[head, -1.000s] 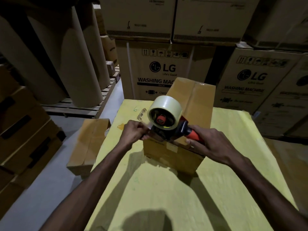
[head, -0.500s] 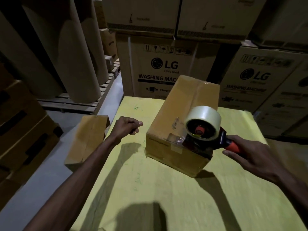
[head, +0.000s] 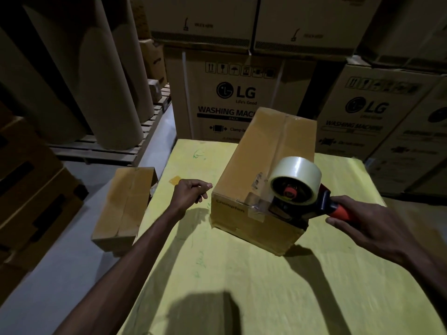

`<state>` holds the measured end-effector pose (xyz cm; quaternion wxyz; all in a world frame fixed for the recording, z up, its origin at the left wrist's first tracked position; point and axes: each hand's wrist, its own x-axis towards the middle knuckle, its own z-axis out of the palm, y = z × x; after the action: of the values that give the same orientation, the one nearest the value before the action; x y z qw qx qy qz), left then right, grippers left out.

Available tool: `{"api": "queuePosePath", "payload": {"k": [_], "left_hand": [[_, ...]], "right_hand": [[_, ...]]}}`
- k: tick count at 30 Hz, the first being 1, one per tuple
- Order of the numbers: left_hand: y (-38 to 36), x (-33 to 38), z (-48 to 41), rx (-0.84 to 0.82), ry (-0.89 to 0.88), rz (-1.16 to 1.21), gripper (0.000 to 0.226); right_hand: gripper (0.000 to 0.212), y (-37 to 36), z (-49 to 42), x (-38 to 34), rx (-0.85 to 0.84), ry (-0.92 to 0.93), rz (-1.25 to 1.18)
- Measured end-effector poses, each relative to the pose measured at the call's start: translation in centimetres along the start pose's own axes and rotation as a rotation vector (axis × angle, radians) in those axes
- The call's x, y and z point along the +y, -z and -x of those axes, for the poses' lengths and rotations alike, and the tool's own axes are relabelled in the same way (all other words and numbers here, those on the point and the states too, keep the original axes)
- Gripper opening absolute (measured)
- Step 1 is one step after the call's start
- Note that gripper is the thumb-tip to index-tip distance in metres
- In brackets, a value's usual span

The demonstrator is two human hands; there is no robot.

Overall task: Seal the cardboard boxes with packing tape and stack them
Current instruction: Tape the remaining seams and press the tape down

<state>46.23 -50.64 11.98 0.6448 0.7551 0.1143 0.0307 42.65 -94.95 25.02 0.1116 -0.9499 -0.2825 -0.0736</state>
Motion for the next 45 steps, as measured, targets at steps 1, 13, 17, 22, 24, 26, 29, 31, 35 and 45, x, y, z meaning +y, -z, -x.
{"api": "queuePosePath", "payload": {"k": [1, 13, 17, 22, 24, 26, 29, 31, 35, 45], "left_hand": [[-0.1, -0.2, 0.0, 0.005, 0.013, 0.016, 0.015], [-3.0, -2.3, 1.4, 0.186, 0.122, 0.157, 0.026], [-4.2, -2.6, 2.0, 0.253, 0.222, 0.235, 0.042], [-3.4, -2.6, 2.7, 0.293, 0.346, 0.056, 0.064], [-3.4, -1.9, 3.1, 0.414, 0.165, -0.112, 0.048], [-4.1, -0.6, 3.9, 0.551, -0.099, -0.188, 0.023], [-5.0, 0.9, 4.0, 0.430, -0.199, -0.228, 0.028], [-5.6, 1.0, 3.8, 0.251, -0.151, -0.350, 0.043], [-6.4, 0.9, 4.0, 0.218, -0.054, -0.321, 0.041], [-7.6, 2.1, 4.6, 0.341, 0.151, -0.224, 0.037]], "right_hand": [[0.059, 0.1, -0.1, -0.1, 0.000, 0.006, 0.010], [0.060, 0.2, 0.1, -0.6, 0.021, 0.052, 0.039], [0.060, 0.1, 0.2, -0.4, 0.020, 0.053, 0.033], [0.061, 0.3, 0.5, 0.1, 0.012, 0.058, 0.017], [0.061, 0.3, 0.6, 0.2, 0.009, 0.063, -0.005], [0.062, 0.1, 0.5, 0.2, 0.019, 0.086, -0.007], [0.062, 0.1, 0.4, 0.2, 0.015, 0.104, -0.028], [0.062, 0.1, 0.4, 0.3, 0.018, 0.117, -0.019], [0.061, -0.1, 0.2, 0.4, 0.034, 0.169, 0.043], [0.039, 1.6, -3.8, -4.8, -0.281, 0.169, 0.410]]}}
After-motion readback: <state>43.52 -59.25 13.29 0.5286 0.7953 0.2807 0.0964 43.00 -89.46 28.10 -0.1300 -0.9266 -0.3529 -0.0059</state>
